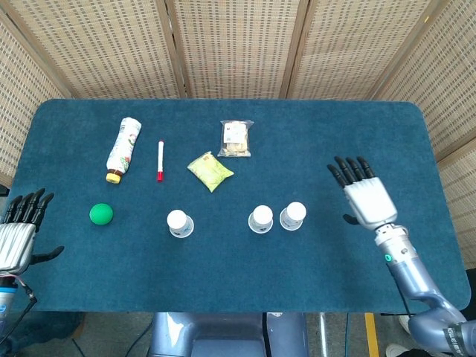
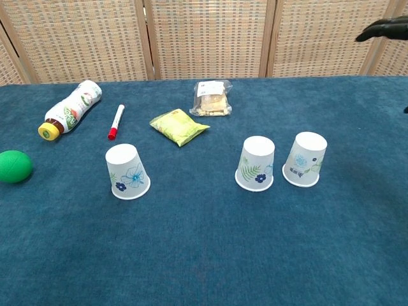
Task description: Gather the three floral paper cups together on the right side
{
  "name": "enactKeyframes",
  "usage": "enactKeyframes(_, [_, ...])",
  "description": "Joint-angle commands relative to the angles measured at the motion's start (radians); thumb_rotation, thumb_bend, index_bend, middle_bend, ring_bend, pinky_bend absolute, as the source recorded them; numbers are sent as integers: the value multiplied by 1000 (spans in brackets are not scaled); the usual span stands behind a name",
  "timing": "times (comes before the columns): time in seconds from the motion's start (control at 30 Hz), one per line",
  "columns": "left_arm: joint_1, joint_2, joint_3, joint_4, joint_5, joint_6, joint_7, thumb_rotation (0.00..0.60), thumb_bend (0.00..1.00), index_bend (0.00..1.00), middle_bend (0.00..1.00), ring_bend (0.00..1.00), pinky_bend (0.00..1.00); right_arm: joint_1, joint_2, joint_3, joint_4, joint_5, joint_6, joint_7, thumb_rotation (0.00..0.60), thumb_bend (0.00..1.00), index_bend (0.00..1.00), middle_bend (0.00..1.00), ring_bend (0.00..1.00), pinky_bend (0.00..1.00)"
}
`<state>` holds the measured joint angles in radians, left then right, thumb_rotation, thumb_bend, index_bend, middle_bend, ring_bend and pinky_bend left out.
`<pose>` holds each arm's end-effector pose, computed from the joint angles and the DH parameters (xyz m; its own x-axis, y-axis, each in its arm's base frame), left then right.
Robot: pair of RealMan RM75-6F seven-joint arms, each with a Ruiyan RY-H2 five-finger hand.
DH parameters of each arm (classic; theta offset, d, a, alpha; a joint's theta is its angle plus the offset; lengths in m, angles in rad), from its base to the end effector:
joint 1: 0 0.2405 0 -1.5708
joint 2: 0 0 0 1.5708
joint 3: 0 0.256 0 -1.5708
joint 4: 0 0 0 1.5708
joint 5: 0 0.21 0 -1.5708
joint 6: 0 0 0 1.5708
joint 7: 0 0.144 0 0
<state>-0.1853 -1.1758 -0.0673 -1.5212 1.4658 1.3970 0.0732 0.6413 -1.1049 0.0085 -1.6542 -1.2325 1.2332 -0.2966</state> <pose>-0.3121 0.2177 0.1426 0.4883 0.0234 0.8724 0.8717 -0.0618 -0.4862 -0.2155 -0.3236 0.1342 0.6300 -0.0139 0.7765 -0.7490 -0.2750 0.6028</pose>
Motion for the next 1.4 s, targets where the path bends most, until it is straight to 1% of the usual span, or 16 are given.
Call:
enactKeyframes(0.03, [-38,-22,-7,29,29,-26,-6,600,0,0,0,0,0,-190,-81,-76,255,-189,198,276,600,0,0,0,0,0])
enactKeyframes(0.1, [-84,-41,-14,49,53,-70,-2,600,0,0,0,0,0,-242,-111,-98,284,-215,236,316,600,0,0,0,0,0])
enactKeyframes(0.2, [-148,-62,-19,61,74,-144,11,600,0,0,0,0,0,-289,-129,-113,280,-231,264,304,600,0,0,0,0,0])
enactKeyframes(0.27, [-225,-88,-25,66,93,-237,29,600,0,0,0,0,0,-324,-132,-118,245,-230,279,279,600,0,0,0,0,0])
enactKeyframes(0.3, [-288,-120,-34,81,106,-313,42,600,0,0,0,0,0,-335,-124,-125,225,-230,278,256,600,0,0,0,0,0])
enactKeyframes(0.37, [-353,-160,-46,109,91,-399,47,600,0,0,0,0,0,-343,-107,-117,191,-231,279,213,600,0,0,0,0,0])
enactKeyframes(0.43, [-392,-186,-51,119,81,-451,42,600,0,0,0,0,10,-349,-99,-111,175,-235,277,204,600,0,0,0,0,0])
enactKeyframes(0.53, [-434,-219,-57,136,68,-495,29,600,0,15,0,0,55,-356,-94,-100,167,-234,267,201,600,0,0,0,0,0])
enactKeyframes(0.6, [-468,-247,-64,157,59,-527,32,600,0,46,0,4,77,-360,-93,-92,166,-230,254,196,600,0,0,0,0,0])
enactKeyframes(0.73, [-508,-293,-69,194,54,-547,7,600,0,118,3,51,119,-365,-95,-77,169,-228,234,191,600,0,0,0,0,0])
enactKeyframes(0.9, [-538,-335,-63,244,51,-550,22,600,0,235,83,149,208,-373,-99,-61,172,-234,222,189,600,0,0,0,0,0])
enactKeyframes(1.0, [-555,-352,-59,261,40,-566,35,600,0,378,207,259,314,-378,-101,-52,173,-239,218,187,600,0,0,0,0,0])
enactKeyframes(1.1, [-566,-357,-57,263,32,-571,49,600,0,522,327,366,401,-381,-102,-45,173,-239,213,185,600,0,0,0,0,0])
enactKeyframes(1.17, [-570,-352,-55,255,28,-565,60,600,4,579,374,409,435,-385,-101,-39,174,-241,208,188,600,0,0,0,0,0])
enactKeyframes(1.3, [-576,-333,-59,232,20,-557,67,600,28,620,409,438,461,-389,-99,-32,172,-246,203,191,600,0,0,0,0,0])
enactKeyframes(1.4, [-588,-303,-81,187,14,-537,59,600,29,620,411,439,462,-394,-96,-24,167,-252,204,194,600,0,0,0,0,0])
